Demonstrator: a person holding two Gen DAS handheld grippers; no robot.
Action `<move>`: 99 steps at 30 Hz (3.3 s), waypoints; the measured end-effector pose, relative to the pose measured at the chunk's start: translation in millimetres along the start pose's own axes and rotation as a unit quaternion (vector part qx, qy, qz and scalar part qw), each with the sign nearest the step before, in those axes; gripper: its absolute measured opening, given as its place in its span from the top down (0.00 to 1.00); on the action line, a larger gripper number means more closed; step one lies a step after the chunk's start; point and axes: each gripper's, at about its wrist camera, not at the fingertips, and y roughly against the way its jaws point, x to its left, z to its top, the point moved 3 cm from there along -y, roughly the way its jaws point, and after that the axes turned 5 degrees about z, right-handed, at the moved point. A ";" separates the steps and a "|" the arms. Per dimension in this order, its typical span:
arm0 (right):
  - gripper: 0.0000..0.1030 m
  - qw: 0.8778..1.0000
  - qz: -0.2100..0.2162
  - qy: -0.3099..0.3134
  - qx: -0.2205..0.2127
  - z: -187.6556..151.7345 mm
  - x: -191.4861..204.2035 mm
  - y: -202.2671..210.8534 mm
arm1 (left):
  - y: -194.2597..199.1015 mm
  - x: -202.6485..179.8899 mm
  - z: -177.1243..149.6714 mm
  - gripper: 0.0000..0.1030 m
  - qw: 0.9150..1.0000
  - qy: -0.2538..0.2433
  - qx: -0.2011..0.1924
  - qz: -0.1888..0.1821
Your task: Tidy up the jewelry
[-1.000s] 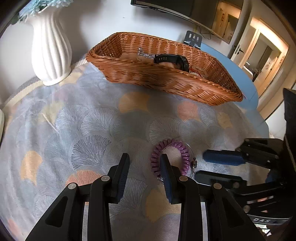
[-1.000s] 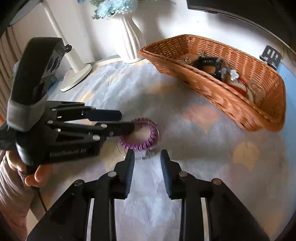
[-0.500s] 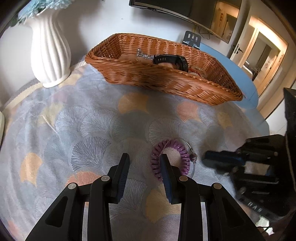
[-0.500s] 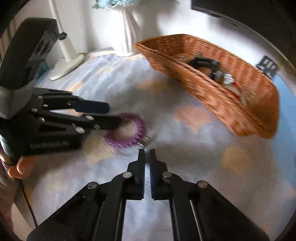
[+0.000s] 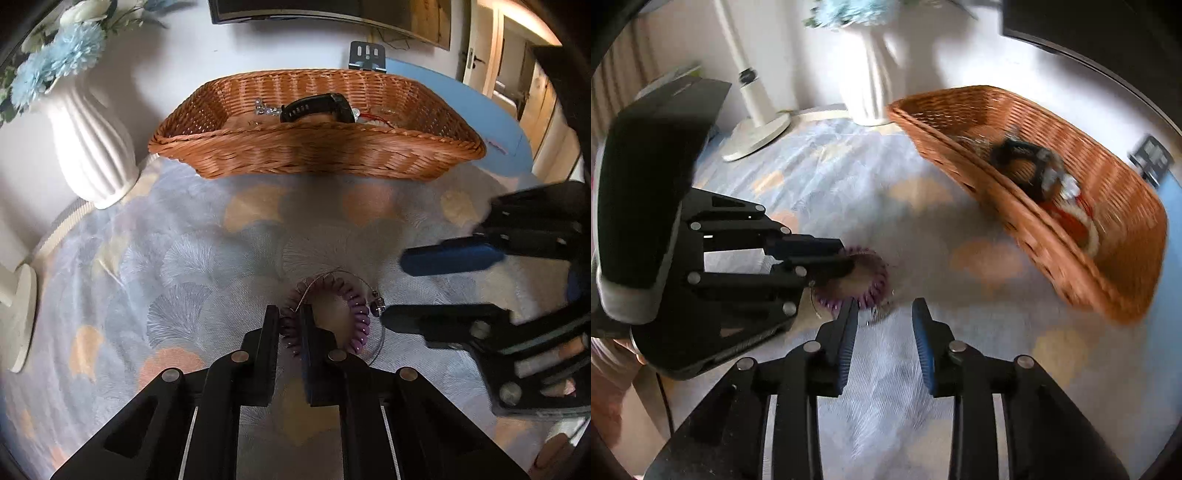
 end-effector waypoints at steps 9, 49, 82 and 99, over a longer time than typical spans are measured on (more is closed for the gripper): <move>0.68 0.998 0.003 0.069 0.013 8.9 11.5 -16.2 | 0.6 12.1 -3.1 0.90 0.999 0.027 -0.001 -0.023; 0.89 0.999 -0.006 0.029 -0.040 12.4 16.1 36.6 | 64.1 59.4 -17.4 0.59 0.972 0.123 -0.055 -0.192; 0.89 0.977 0.181 -0.081 -0.085 -14.3 -15.3 96.3 | 52.9 35.7 -16.5 0.59 0.976 0.112 -0.033 -0.186; 0.89 0.977 0.138 -0.140 -0.084 -61.4 -72.6 119.6 | 30.4 -40.1 5.5 0.59 0.982 0.022 0.003 -0.186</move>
